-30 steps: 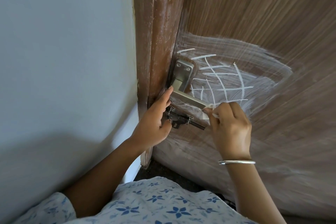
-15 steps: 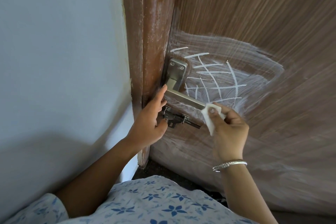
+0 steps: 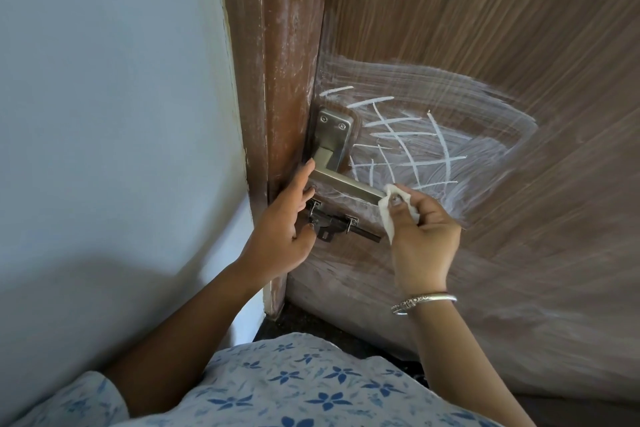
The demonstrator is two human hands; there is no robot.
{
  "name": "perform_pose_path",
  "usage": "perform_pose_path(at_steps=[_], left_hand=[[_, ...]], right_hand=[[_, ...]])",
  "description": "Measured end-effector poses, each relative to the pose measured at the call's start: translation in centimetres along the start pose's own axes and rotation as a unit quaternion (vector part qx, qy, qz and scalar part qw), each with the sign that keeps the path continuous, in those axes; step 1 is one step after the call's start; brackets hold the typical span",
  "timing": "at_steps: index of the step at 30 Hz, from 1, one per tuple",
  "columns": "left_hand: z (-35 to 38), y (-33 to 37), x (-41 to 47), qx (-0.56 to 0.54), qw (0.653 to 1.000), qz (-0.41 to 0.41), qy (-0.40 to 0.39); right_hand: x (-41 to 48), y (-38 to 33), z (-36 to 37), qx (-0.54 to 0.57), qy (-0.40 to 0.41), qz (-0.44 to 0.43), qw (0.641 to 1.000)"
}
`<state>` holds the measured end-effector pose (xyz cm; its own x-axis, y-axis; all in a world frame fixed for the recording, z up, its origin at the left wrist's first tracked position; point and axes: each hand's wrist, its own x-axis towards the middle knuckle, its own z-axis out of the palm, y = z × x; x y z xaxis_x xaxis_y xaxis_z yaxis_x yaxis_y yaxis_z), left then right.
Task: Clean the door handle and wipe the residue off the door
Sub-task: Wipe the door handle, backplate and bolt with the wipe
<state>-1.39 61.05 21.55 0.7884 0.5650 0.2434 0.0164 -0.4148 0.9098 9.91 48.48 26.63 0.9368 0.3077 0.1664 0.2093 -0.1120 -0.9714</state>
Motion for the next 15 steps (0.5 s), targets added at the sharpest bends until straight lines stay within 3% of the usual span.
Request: perform_pose_path(at_steps=[3,8,11,15], left_hand=[[-0.1,0.0,0.0,-0.004,1.0,-0.008,-0.001],[-0.1,0.0,0.1,0.009,1.0,-0.013,0.0],[-0.1,-0.1,0.2,0.016,1.0,-0.015,0.001],[0.0,0.1,0.2,0.003,1.0,-0.018,0.001]], right_hand=[[-0.1,0.5,-0.3,-0.012,-0.009,0.036,0.999],[0.6,-0.7,-2.0,0.014,-0.013,0.002,1.0],[1.1,-2.2,-2.3,-0.055,0.007,-0.123,0.991],[0.9,-3.4,-0.3,-0.246,-0.056,-0.351,0.902]])
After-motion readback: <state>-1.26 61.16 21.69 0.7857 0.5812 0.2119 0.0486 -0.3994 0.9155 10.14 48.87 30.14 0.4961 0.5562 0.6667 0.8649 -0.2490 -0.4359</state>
